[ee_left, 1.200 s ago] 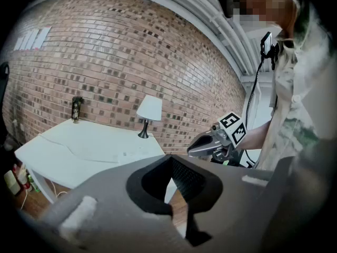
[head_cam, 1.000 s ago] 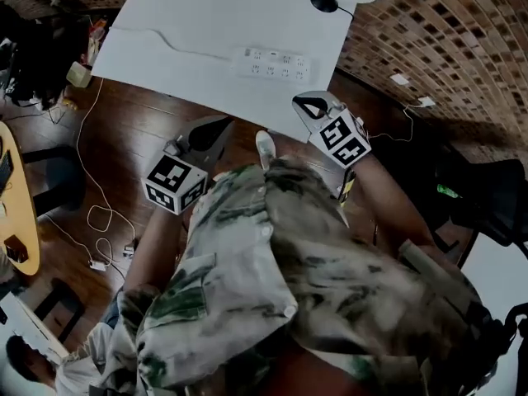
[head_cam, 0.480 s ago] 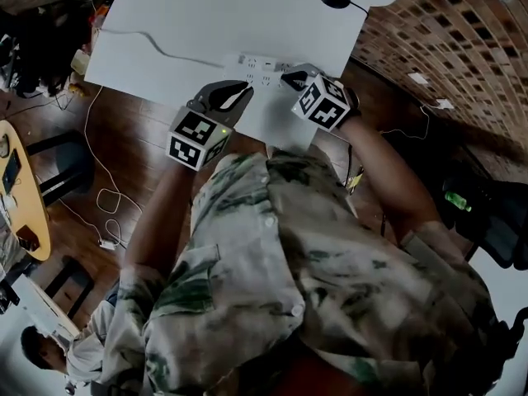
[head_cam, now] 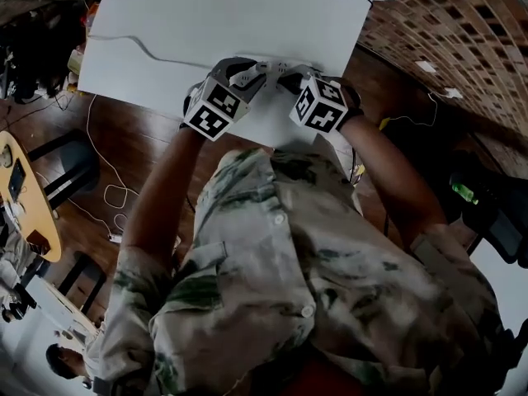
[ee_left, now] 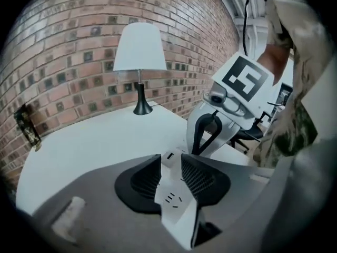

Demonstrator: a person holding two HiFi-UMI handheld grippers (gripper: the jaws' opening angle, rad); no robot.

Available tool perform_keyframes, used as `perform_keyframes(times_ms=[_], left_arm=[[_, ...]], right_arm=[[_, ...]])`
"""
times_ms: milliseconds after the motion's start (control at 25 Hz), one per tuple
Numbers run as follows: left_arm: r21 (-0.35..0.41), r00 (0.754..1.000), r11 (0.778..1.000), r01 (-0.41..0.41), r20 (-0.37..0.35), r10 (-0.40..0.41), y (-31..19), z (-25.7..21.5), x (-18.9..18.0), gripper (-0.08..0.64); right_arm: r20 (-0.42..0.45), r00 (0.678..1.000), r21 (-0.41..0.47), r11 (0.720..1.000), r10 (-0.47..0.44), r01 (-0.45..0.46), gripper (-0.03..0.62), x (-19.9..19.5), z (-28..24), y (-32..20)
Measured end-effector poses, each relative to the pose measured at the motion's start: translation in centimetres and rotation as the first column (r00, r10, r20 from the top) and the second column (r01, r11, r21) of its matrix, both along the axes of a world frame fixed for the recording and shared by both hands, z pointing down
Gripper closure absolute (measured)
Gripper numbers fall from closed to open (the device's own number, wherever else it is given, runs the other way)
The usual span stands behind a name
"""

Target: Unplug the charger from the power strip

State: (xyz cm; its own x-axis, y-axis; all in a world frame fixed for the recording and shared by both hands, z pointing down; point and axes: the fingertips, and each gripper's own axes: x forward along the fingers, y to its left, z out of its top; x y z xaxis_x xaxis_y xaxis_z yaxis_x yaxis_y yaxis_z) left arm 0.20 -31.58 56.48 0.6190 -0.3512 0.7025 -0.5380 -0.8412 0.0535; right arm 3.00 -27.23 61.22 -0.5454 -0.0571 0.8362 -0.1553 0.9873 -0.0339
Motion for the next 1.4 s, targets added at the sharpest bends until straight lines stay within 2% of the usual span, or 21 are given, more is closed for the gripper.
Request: perform_keyframes(times_ms=[200, 320, 520, 760, 960, 1200, 1400], left_arm=[[0.010, 0.996, 0.996, -0.086, 0.025, 0.086, -0.9, 0.7, 0.8, 0.431], [0.020, 0.986, 0.986, -0.164, 0.046, 0.162, -1.1, 0.6, 1.2, 0.420], [0.007, 0.954, 0.956, -0.293, 0.076, 0.291, -0.9, 1.6, 2.1, 0.416], [-0.022, 0.927, 0.930, -0.367, 0.078, 0.368, -1.0, 2.0, 2.6, 0.416], [-0.046, 0.881, 0.883, -0.467, 0.060, 0.469, -0.9, 2.1, 2.8, 0.419], [-0.115, 0.850, 0.845, -0.522, 0.009, 0.526, -0.6, 2.6, 3.0, 0.425], [-0.151, 0.861, 0.852, -0.500, 0.014, 0.508, -0.5, 2.4, 2.6, 0.432]], right_arm=[[0.017, 1.000, -0.041, 0.999, 0.009, -0.008, 0.586, -0.1, -0.2, 0.1], [0.024, 1.000, -0.050, 0.999, 0.013, -0.012, 0.586, 0.0, -0.2, 0.2], [0.000, 1.000, -0.071, 0.997, 0.016, -0.015, 0.586, 0.0, 0.0, 0.1], [-0.008, 0.999, -0.118, 0.992, 0.037, -0.038, 0.586, -0.1, -0.1, 0.0], [-0.036, 0.999, -0.148, 0.989, 0.006, -0.011, 0.586, -0.2, -0.1, 0.2], [-0.075, 0.997, -0.153, 0.988, -0.014, 0.003, 0.586, -0.5, -0.1, 0.4], [-0.125, 0.992, -0.126, 0.992, -0.002, -0.014, 0.586, -0.6, 0.1, 0.2]])
